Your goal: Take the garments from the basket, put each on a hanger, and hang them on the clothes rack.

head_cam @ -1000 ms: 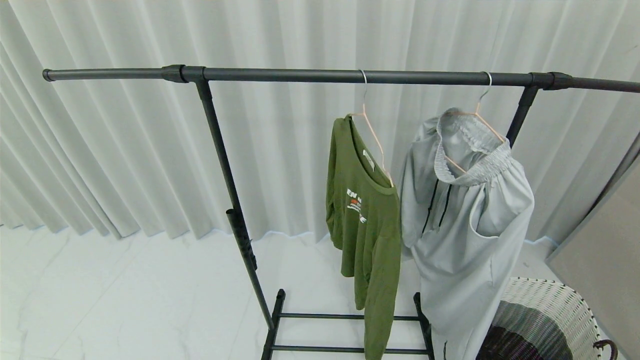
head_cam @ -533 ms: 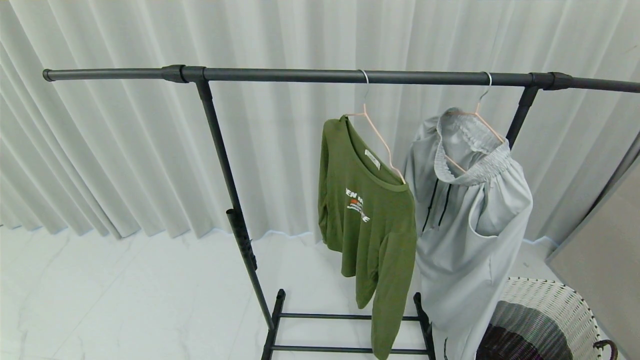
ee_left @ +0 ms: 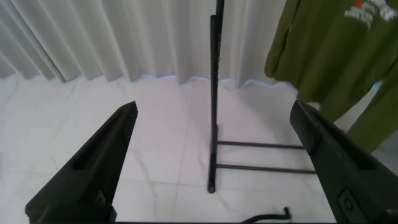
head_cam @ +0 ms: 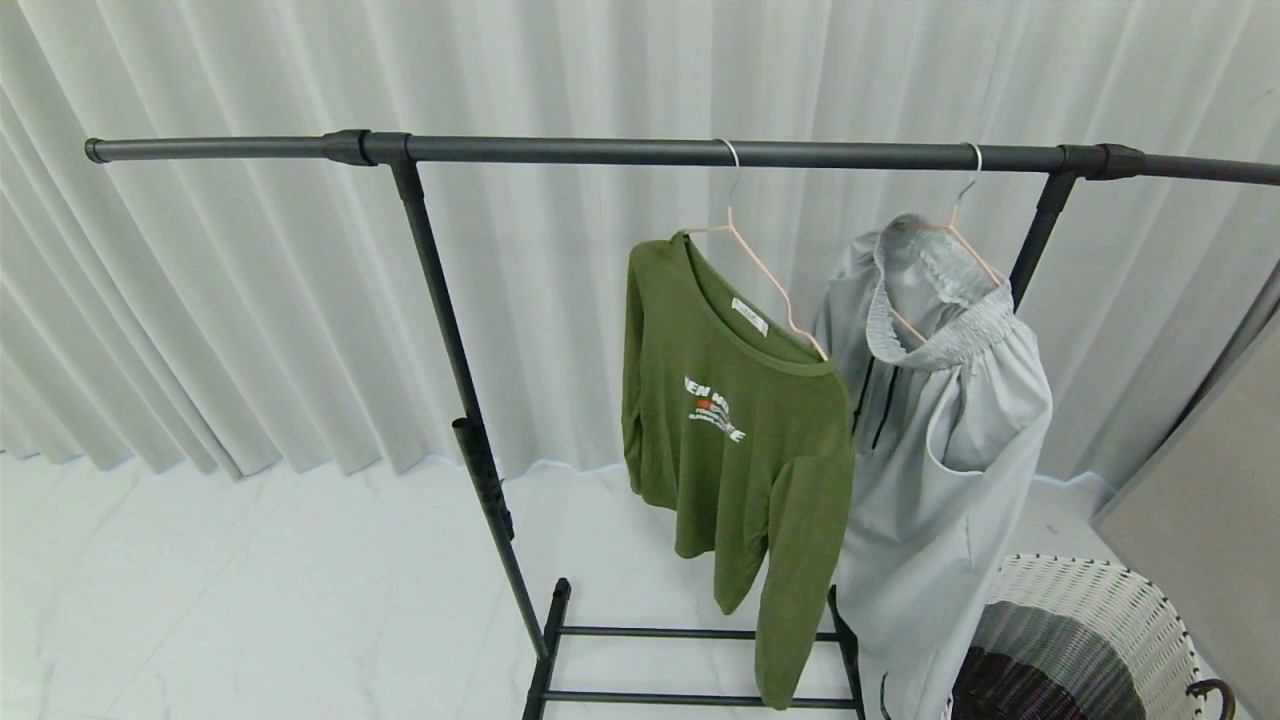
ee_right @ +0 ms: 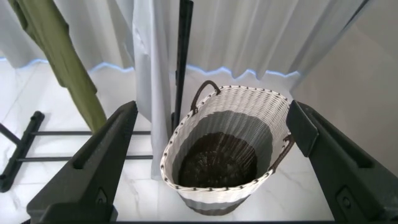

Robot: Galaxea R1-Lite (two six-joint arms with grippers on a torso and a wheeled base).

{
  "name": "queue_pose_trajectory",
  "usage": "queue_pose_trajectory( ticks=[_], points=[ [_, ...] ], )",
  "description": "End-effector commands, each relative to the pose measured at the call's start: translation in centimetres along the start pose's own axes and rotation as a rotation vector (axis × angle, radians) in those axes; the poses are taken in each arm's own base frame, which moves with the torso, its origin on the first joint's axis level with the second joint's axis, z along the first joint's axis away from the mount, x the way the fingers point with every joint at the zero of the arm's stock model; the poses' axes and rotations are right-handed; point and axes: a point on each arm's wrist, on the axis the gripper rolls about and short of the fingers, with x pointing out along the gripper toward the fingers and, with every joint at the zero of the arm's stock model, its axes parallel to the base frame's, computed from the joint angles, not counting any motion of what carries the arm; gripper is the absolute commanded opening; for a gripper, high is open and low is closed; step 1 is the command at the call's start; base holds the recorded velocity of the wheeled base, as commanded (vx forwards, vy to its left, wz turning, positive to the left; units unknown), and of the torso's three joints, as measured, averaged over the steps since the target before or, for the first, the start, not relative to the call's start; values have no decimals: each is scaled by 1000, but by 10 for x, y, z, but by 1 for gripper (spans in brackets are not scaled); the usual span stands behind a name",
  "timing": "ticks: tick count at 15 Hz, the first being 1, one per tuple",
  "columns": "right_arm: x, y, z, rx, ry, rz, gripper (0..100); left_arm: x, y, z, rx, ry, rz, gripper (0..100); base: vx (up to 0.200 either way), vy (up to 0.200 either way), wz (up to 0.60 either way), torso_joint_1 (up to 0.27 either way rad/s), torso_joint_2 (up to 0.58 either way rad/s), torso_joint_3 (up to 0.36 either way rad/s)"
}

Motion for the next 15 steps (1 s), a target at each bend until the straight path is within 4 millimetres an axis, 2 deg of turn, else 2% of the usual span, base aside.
queue_pose_trajectory(
  ticks=[1, 2, 10, 12, 15],
  points=[
    [0, 0, 0, 0, 3, 1, 100, -1, 1, 0, 6, -17, -48, 100, 0, 0, 0, 0, 0, 0],
    [0, 0, 0, 0, 5, -4, 100, -3, 2, -1, 34, -47, -108, 100, 0, 0, 0, 0, 0, 0],
    [0, 0, 0, -15, 5, -8, 100, -7, 1, -3, 1, -98, -77, 100, 0, 0, 0, 0, 0, 0],
    [-2, -2, -1, -14, -27, 91, 100, -7, 2, -2, 0, -100, -77, 100, 0, 0, 0, 0, 0, 0],
    [-6, -2, -2, -12, -85, 87, 100, -7, 2, -2, 0, -100, -77, 100, 0, 0, 0, 0, 0, 0]
  ],
)
